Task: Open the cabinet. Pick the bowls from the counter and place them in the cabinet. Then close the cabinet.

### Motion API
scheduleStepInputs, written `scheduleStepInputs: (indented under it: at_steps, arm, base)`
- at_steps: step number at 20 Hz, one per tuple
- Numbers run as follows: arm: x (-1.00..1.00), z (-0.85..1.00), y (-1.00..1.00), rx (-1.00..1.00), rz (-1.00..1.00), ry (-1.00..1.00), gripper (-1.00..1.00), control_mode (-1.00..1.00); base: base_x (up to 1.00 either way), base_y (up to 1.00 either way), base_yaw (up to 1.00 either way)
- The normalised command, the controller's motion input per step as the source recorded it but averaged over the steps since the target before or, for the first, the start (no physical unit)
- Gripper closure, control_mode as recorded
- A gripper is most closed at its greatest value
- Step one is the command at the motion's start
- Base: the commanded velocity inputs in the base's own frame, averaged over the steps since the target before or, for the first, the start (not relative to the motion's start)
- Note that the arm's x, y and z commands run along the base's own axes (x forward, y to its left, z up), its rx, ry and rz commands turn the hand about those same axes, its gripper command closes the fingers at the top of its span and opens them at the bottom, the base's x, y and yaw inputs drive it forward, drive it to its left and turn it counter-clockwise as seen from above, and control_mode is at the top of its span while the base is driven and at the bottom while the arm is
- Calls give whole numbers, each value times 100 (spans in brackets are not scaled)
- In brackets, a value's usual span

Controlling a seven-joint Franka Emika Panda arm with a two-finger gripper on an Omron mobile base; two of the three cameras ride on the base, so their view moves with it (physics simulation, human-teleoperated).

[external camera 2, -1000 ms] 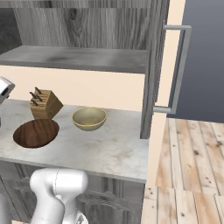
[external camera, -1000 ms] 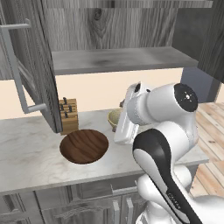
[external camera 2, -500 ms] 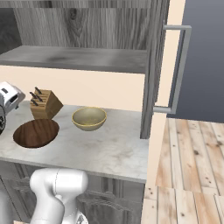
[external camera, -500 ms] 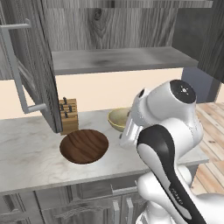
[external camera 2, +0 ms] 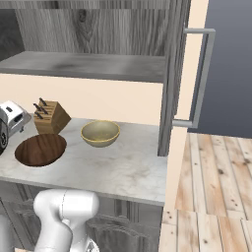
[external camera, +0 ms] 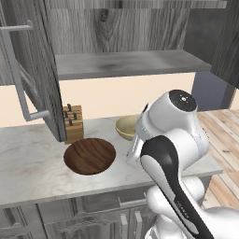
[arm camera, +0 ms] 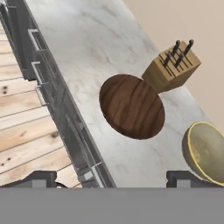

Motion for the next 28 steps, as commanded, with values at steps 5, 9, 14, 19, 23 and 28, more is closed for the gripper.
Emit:
scheduleStepInputs:
  at_steps: [5, 9, 14, 19, 23, 28]
  arm:
    - [0, -53, 12, -6, 0, 0, -100, -100]
    - [0, -46, 15, -5, 0, 0, -100, -100]
    - [0, -31, 13, -3, 0, 10, -100, -100]
    - [8, -12, 2, 0, -1, 21, -100, -100]
    - [9, -11, 7, 1, -6, 20, -100, -100]
    - [5, -20, 26, 0, -7, 14, -100, -100]
  base:
    - [0, 0, 0]
    - [0, 0, 0]
    - [0, 0, 0]
    - [0, 0, 0]
    - [0, 0, 0]
    - [0, 0, 0]
